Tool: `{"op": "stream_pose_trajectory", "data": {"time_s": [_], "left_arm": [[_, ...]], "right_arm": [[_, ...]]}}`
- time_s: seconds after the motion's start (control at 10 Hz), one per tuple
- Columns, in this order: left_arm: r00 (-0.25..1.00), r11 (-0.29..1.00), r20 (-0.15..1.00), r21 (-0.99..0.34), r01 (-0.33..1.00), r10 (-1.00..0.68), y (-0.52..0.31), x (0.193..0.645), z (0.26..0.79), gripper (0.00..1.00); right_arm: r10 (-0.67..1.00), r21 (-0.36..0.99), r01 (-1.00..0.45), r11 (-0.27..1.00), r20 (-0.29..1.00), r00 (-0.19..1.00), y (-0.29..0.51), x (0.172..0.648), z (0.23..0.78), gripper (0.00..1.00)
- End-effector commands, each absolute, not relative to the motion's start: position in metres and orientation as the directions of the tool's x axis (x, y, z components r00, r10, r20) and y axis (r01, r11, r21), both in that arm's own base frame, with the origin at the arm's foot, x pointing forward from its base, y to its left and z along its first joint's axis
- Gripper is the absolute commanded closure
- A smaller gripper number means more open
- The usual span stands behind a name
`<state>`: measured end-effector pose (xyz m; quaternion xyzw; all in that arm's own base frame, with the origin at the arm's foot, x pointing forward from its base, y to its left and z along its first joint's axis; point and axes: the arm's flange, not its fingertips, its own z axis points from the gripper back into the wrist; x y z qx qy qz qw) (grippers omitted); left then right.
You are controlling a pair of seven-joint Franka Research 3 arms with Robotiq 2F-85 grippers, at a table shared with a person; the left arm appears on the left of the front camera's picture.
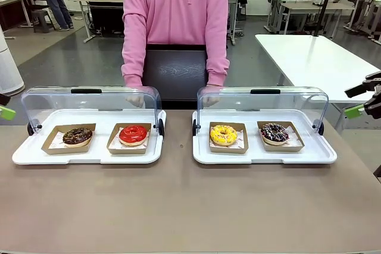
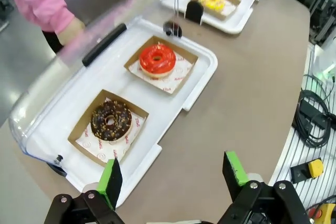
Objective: Provide the desired donut to the person.
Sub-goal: Pick up and lift the Paper togo box containing the Donut pointed at by the person.
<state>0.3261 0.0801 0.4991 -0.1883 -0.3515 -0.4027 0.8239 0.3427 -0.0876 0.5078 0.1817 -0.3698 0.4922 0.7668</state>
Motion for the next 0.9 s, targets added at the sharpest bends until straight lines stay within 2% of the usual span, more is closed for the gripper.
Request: {"op": "stream_pose_trajectory", "data": {"time_s": [0.0, 0.8], "left_arm": [[0.375, 0.582, 0.773, -0.009, 0.813, -0.512, 0.071, 0.296, 0.483, 0.0], [0.358, 0.566, 0.791, -0.018, 0.824, -0.497, 0.076, 0.29, 0.493, 0.0]], "right_arm": [[0.61, -0.096, -0.907, 0.41, 0.768, 0.194, -0.094, 0.338, 0.509, 0.0], [0.569, -0.135, -0.906, 0.4, 0.812, 0.131, -0.094, 0.329, 0.514, 0.0]]}}
